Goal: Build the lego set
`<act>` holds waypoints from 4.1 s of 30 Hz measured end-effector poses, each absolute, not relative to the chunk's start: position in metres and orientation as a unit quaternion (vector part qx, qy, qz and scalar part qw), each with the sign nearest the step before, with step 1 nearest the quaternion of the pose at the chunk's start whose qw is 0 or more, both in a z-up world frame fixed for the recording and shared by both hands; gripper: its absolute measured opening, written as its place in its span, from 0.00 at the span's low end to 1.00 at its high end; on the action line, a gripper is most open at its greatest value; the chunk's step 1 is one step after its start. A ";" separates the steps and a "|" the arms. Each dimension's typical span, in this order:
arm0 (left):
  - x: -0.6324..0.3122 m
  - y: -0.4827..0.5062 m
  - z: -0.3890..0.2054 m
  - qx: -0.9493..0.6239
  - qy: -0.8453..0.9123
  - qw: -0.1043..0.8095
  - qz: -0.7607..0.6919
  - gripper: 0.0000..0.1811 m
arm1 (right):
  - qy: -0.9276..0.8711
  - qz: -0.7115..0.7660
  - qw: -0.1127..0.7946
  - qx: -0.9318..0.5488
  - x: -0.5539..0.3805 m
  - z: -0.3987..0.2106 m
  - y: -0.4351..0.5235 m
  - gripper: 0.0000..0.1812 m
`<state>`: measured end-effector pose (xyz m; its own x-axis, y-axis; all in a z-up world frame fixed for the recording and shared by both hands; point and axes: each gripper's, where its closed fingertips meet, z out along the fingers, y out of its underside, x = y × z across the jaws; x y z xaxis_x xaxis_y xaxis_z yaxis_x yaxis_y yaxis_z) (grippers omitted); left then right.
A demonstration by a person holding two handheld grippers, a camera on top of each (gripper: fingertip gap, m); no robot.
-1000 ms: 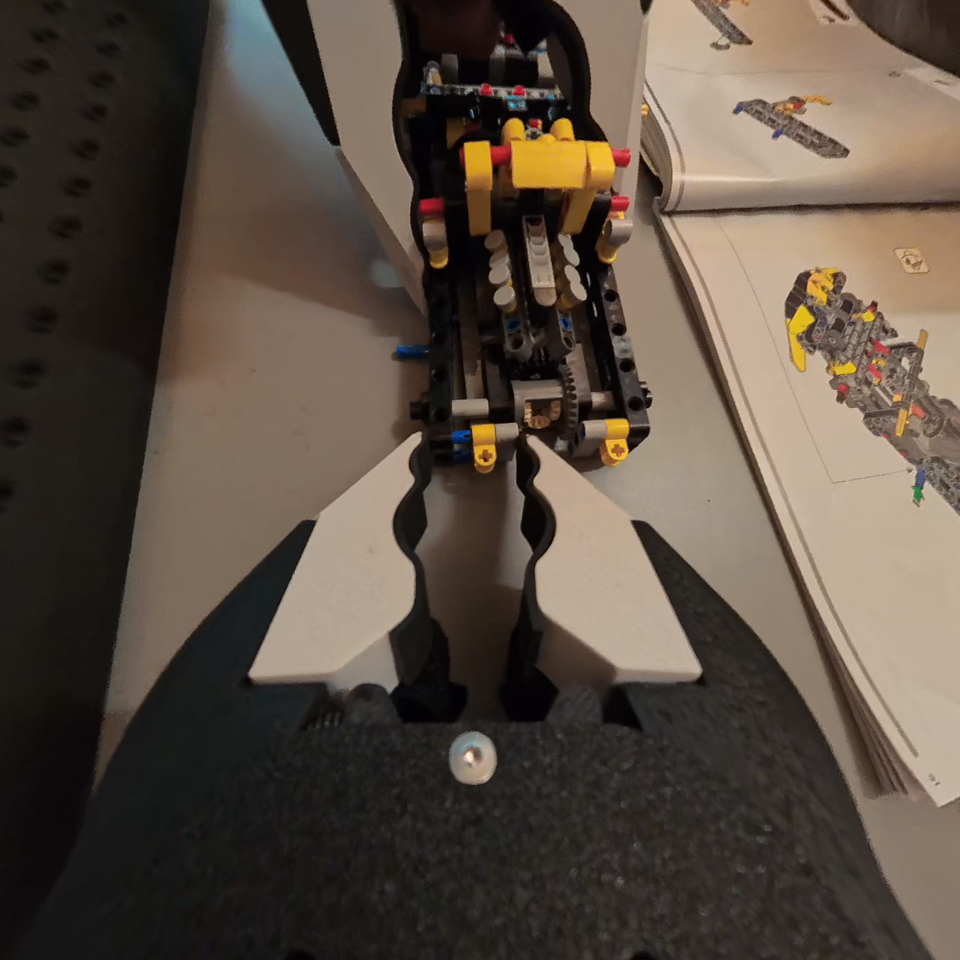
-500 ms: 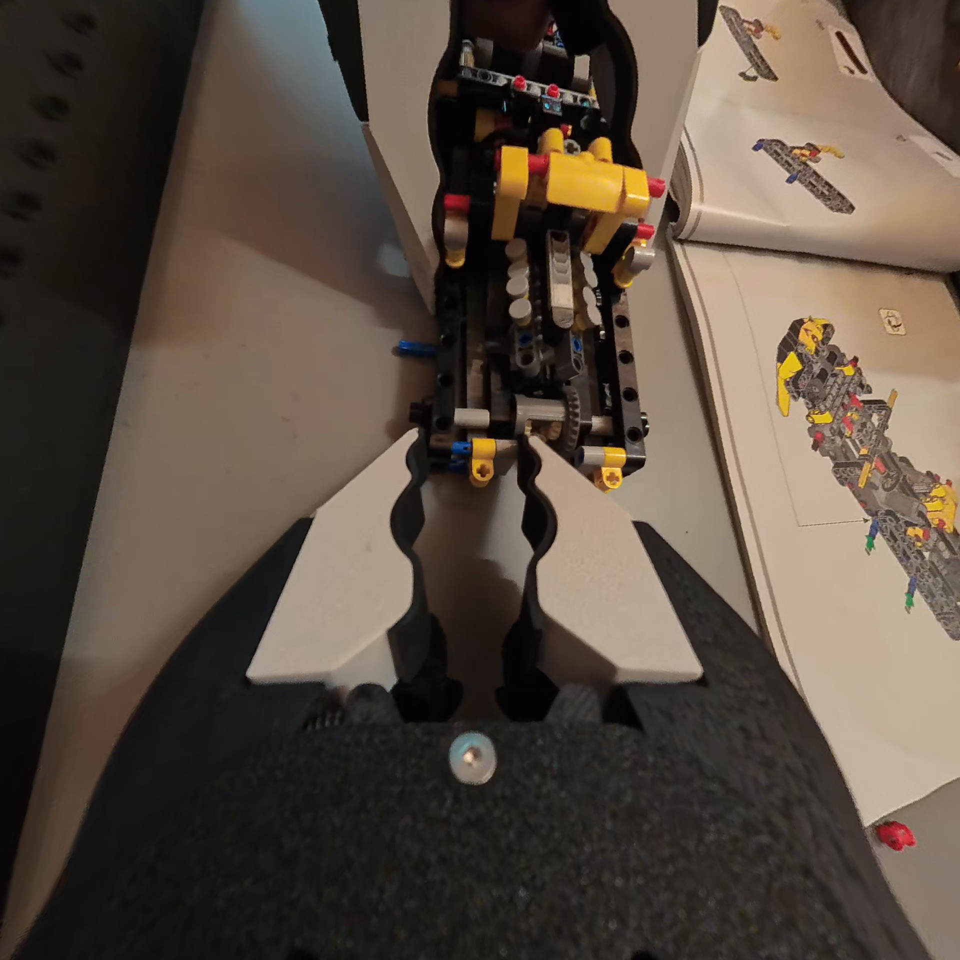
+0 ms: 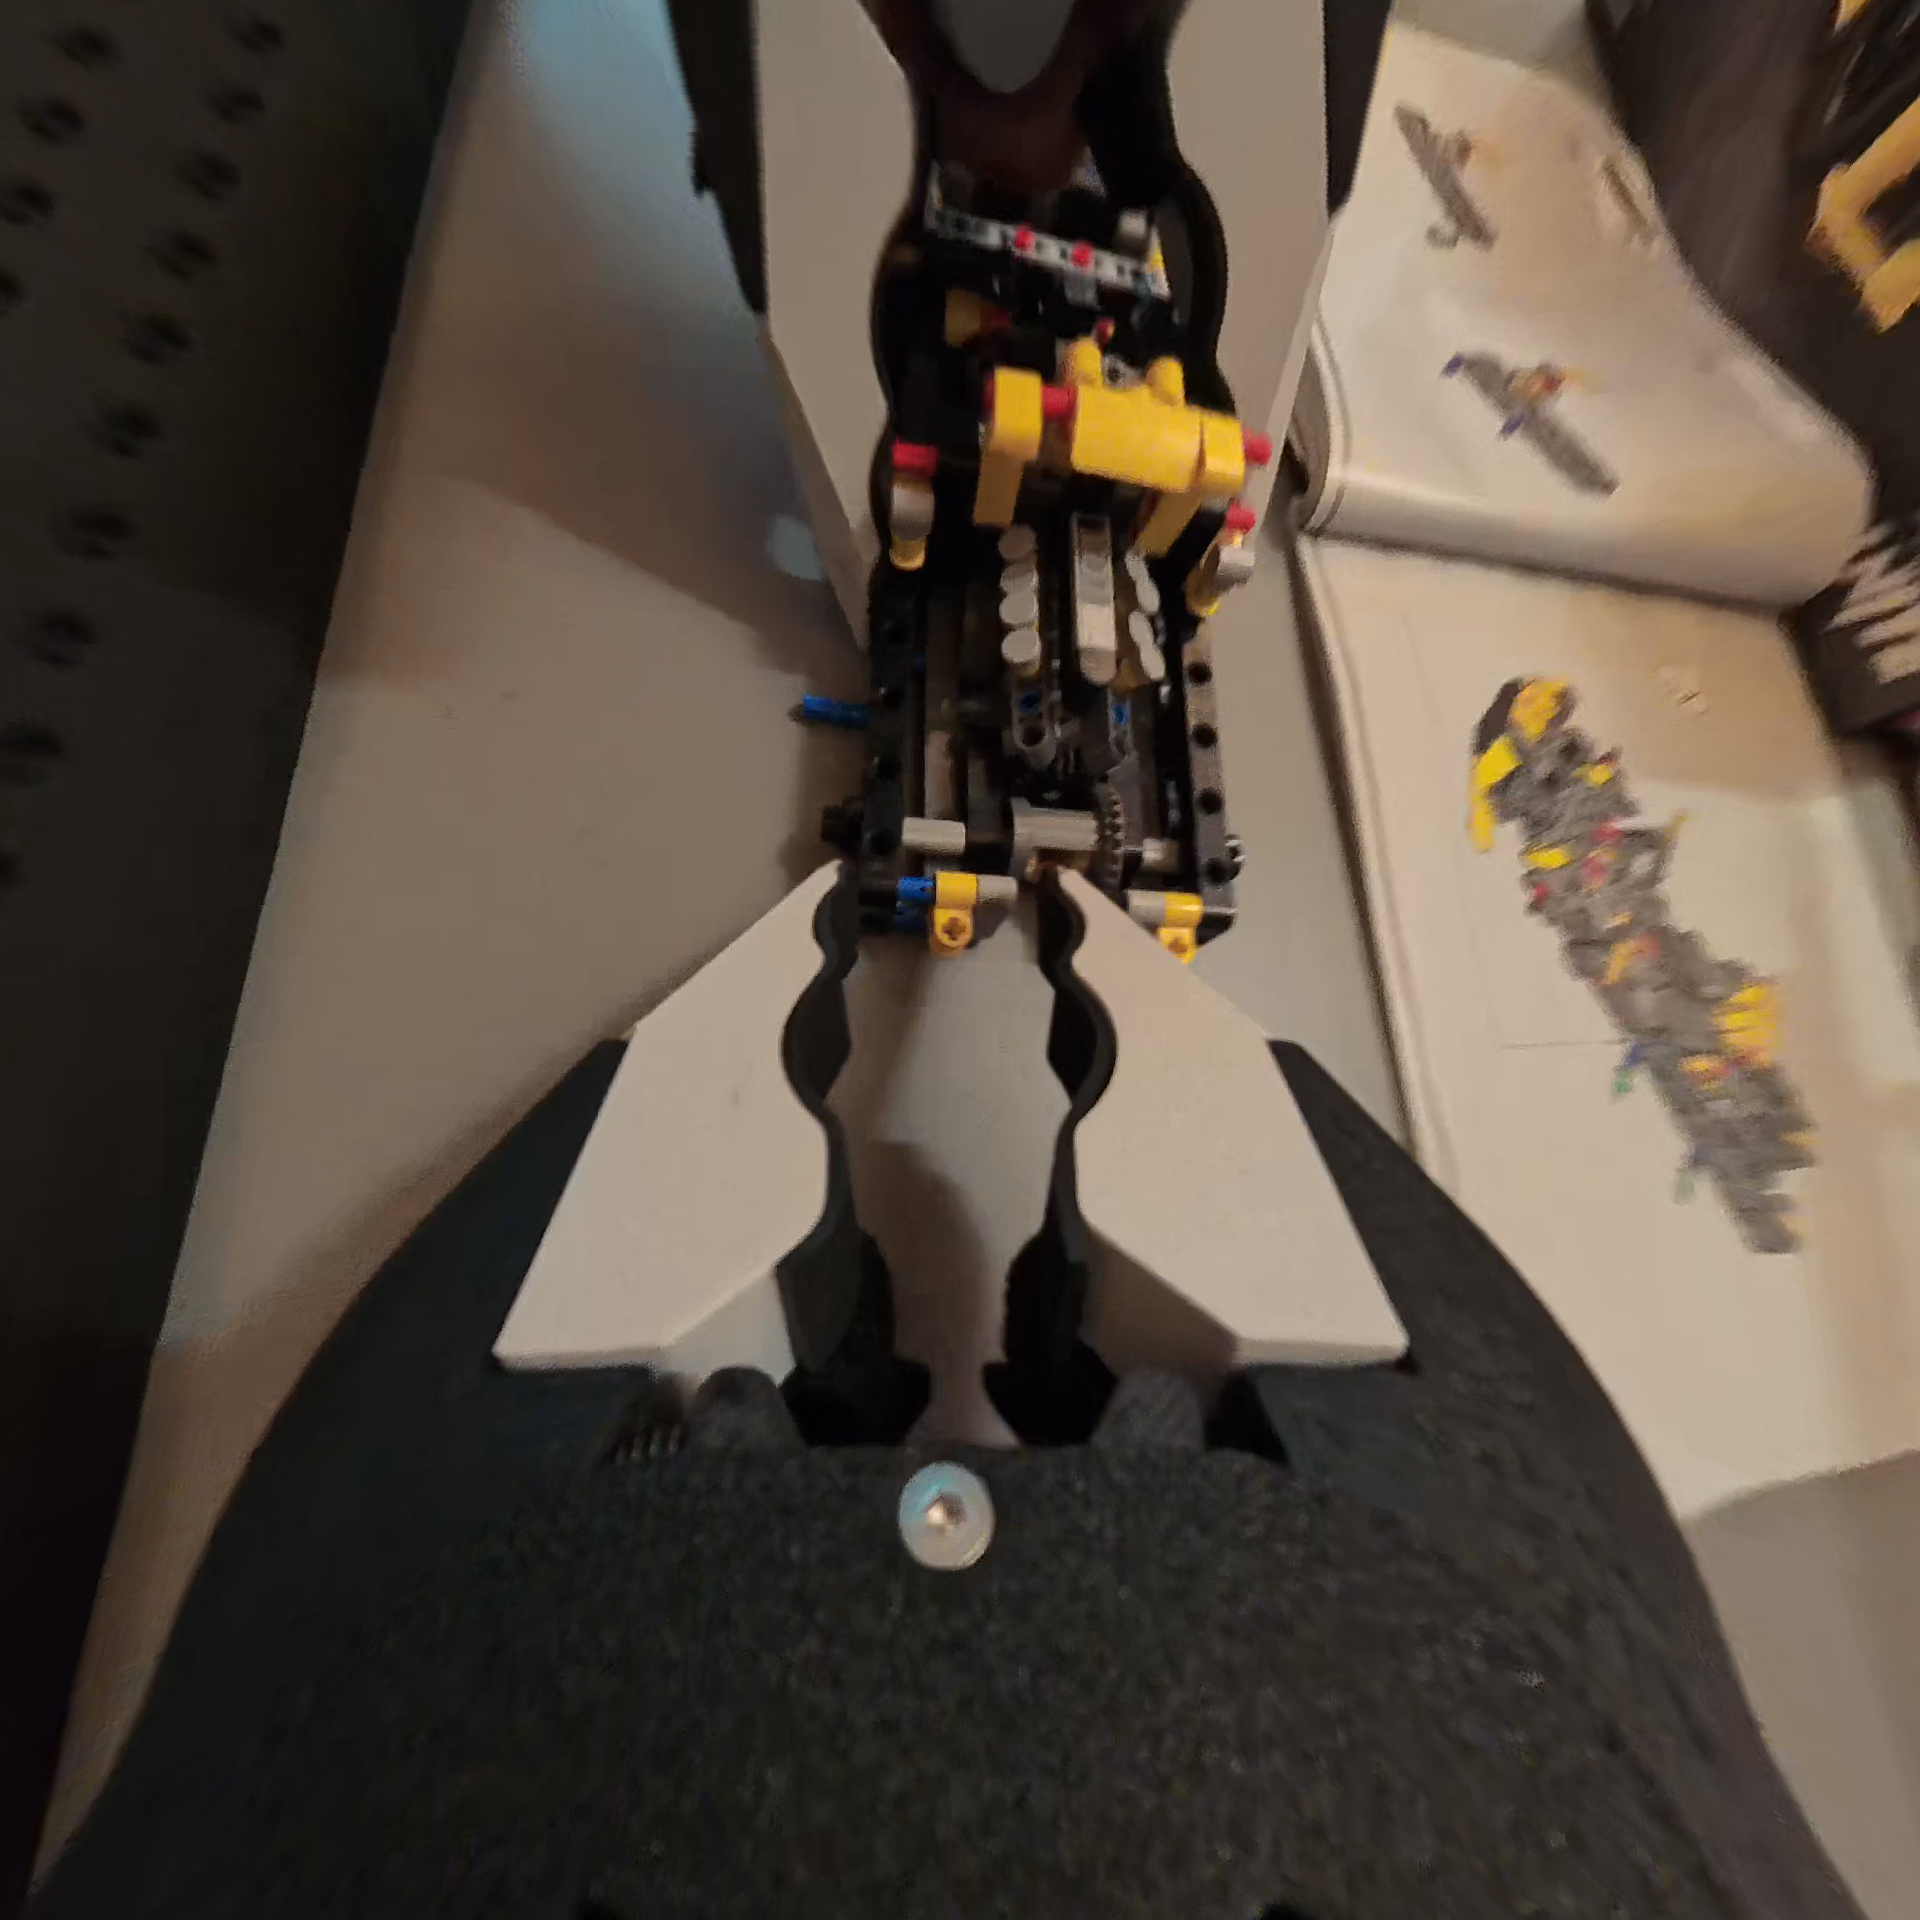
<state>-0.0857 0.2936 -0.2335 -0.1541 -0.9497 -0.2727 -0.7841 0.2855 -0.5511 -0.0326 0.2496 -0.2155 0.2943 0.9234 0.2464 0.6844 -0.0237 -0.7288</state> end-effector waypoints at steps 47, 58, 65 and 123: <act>-0.086 0.294 -0.233 -0.577 0.748 0.294 -0.143 0.47 | -0.541 0.178 0.359 -0.740 -0.038 -0.235 0.251 0.18; -0.086 0.293 -0.233 -0.578 0.747 0.295 -0.142 0.47 | -0.530 0.207 0.368 -0.735 -0.038 -0.236 0.251 0.18; -0.086 0.294 -0.233 -0.585 0.743 0.294 -0.140 0.47 | -0.537 0.183 0.364 -0.739 -0.039 -0.234 0.251 0.18; -0.111 0.288 -0.049 -0.526 0.609 0.436 -0.404 0.50 | -0.472 0.396 0.586 -0.526 -0.138 -0.002 0.265 0.25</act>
<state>-0.1107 0.2885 -0.0491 -0.0668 -0.9921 -0.1057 -0.2883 0.1206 -0.9499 -0.1380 0.2652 -0.0022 0.2410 0.9609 0.1361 0.0311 0.1325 -0.9907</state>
